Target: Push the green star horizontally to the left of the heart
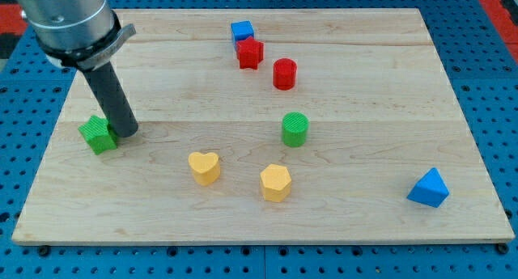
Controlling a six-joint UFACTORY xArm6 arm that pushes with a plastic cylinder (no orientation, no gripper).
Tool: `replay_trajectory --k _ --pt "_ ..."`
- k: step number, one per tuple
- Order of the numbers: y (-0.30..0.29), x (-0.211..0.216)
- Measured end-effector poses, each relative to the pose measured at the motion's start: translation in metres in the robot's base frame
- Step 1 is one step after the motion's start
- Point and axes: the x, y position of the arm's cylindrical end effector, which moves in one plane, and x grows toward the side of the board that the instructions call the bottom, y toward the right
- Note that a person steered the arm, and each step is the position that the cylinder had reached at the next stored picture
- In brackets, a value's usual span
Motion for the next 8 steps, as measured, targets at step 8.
replay_trajectory --k 8 --pt "0.213 0.049"
